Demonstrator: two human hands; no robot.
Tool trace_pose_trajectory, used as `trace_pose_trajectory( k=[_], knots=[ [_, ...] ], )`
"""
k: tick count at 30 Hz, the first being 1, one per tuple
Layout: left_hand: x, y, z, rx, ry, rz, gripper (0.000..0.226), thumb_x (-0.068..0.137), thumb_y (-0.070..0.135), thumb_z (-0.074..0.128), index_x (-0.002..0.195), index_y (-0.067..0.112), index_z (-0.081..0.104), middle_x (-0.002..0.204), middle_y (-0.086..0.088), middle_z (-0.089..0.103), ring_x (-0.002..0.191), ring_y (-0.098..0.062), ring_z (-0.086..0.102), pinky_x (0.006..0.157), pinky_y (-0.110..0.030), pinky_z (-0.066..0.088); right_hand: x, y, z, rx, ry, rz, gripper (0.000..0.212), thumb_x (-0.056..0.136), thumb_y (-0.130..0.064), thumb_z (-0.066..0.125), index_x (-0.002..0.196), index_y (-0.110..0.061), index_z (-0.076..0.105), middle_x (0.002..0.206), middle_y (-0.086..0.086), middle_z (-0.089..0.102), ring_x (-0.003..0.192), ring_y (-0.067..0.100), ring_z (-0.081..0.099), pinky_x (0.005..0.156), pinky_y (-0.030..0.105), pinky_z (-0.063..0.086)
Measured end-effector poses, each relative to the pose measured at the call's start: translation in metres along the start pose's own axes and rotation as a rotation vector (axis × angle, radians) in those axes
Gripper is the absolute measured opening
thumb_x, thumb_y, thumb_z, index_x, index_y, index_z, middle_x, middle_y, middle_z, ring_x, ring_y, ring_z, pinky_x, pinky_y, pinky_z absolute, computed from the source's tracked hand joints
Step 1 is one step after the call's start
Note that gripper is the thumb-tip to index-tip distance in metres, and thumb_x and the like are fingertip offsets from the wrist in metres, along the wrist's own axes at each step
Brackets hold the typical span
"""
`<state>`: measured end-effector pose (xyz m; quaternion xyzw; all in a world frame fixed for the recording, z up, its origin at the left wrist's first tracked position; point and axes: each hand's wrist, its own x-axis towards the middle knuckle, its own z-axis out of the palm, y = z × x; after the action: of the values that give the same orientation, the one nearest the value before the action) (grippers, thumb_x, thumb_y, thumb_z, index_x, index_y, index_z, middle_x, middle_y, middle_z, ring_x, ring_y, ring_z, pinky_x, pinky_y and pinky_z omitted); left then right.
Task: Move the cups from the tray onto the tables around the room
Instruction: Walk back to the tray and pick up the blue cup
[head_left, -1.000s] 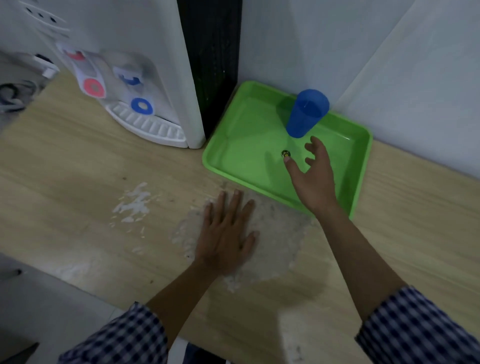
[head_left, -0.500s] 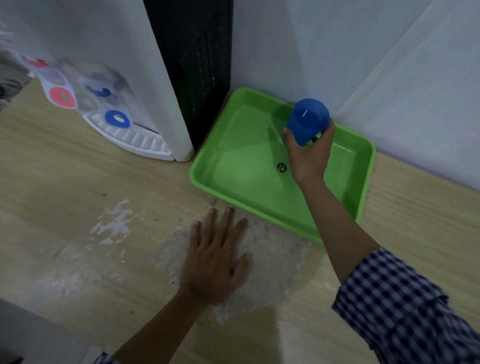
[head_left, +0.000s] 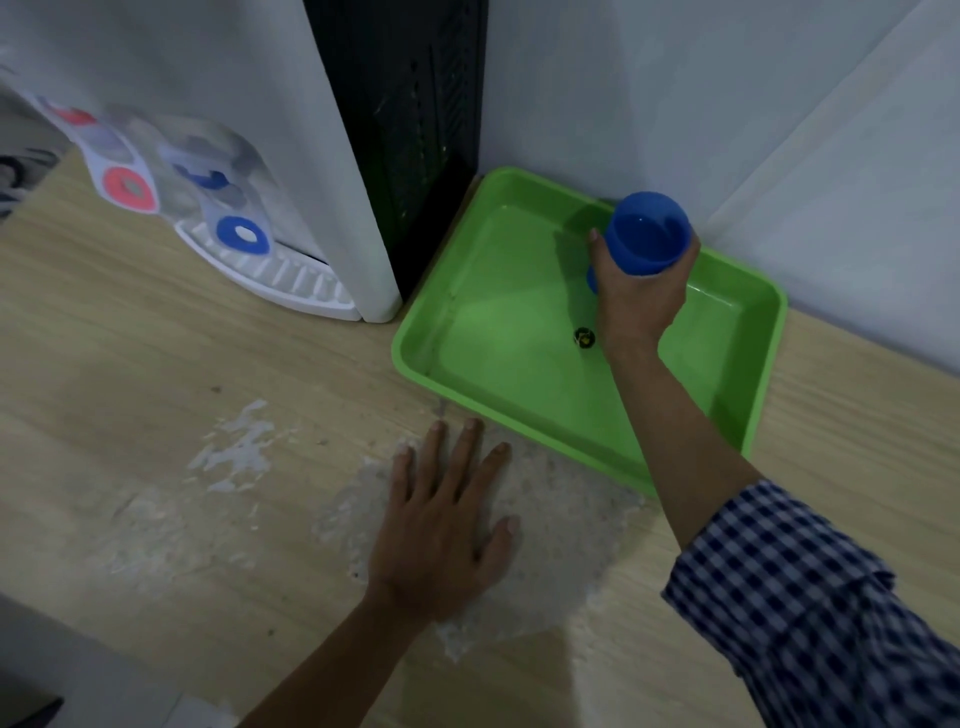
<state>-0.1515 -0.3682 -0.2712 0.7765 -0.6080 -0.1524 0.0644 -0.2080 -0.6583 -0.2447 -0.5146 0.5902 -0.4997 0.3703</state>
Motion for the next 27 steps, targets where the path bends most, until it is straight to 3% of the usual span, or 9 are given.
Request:
trace_pose_trajectory(
  k=[8,11,13,16,18,22,27],
  knots=[
    [-0.002,0.000,-0.001,-0.015,0.000,0.011,0.072,0.092,0.059,0.046,0.156,0.028,0.032,0.167,-0.006,0.016,0.155,-0.034,0.006,0.119,-0.061,0.014,-0.022,-0.011,-0.034,0.044,-0.051,-0.037,0.077,0.067,-0.023,0.091,0.132,-0.025,0.050,0.122,-0.017,0.057,0.112,-0.001,0.058,0.096,0.019,0.050],
    [-0.002,0.000,-0.001,-0.019,0.006,0.024,0.071,0.091,0.058,0.048,0.154,0.026,0.037,0.166,-0.008,0.021,0.154,-0.036,0.011,0.118,-0.062,0.016,-0.041,-0.021,-0.055,0.048,-0.058,-0.033,0.075,0.068,-0.019,0.092,0.131,-0.020,0.052,0.122,-0.010,0.060,0.112,0.007,0.061,0.093,0.016,0.050],
    [-0.002,0.000,-0.002,-0.013,0.007,0.032,0.072,0.091,0.057,0.049,0.153,0.024,0.038,0.166,-0.008,0.022,0.154,-0.037,0.012,0.118,-0.062,0.016,-0.054,-0.030,-0.071,0.078,-0.060,-0.023,0.075,0.067,-0.017,0.092,0.131,-0.017,0.052,0.127,0.000,0.061,0.117,0.017,0.062,0.095,0.023,0.054],
    [-0.004,0.001,-0.004,0.004,0.003,0.038,0.072,0.090,0.056,0.050,0.153,0.024,0.038,0.165,-0.009,0.024,0.152,-0.039,0.016,0.118,-0.061,0.016,-0.076,-0.048,-0.100,0.112,-0.059,-0.027,0.077,0.066,-0.020,0.092,0.132,-0.012,0.051,0.130,0.010,0.060,0.119,0.026,0.062,0.103,0.047,0.052],
    [-0.006,0.002,-0.005,0.018,-0.008,0.032,0.074,0.090,0.057,0.051,0.154,0.025,0.035,0.165,-0.009,0.024,0.152,-0.040,0.018,0.118,-0.060,0.015,-0.092,-0.061,-0.122,0.122,-0.044,-0.029,0.077,0.067,-0.017,0.092,0.132,-0.010,0.051,0.129,0.011,0.061,0.118,0.027,0.062,0.103,0.051,0.050],
    [-0.007,0.004,-0.010,0.026,-0.054,0.025,0.076,0.090,0.058,0.048,0.156,0.025,0.031,0.165,-0.011,0.022,0.151,-0.042,0.018,0.118,-0.062,0.014,-0.124,-0.087,-0.174,0.122,-0.012,-0.041,0.074,0.069,-0.012,0.092,0.131,-0.015,0.052,0.128,0.002,0.061,0.119,0.019,0.061,0.105,0.044,0.051],
    [-0.008,0.009,-0.014,0.072,-0.094,0.030,0.077,0.090,0.060,0.039,0.157,0.024,0.029,0.165,-0.012,0.022,0.150,-0.043,0.017,0.116,-0.064,0.018,-0.161,-0.104,-0.249,0.110,0.049,-0.055,0.073,0.068,-0.007,0.090,0.130,-0.015,0.052,0.125,-0.008,0.061,0.117,0.008,0.061,0.100,0.025,0.051]
  ],
)
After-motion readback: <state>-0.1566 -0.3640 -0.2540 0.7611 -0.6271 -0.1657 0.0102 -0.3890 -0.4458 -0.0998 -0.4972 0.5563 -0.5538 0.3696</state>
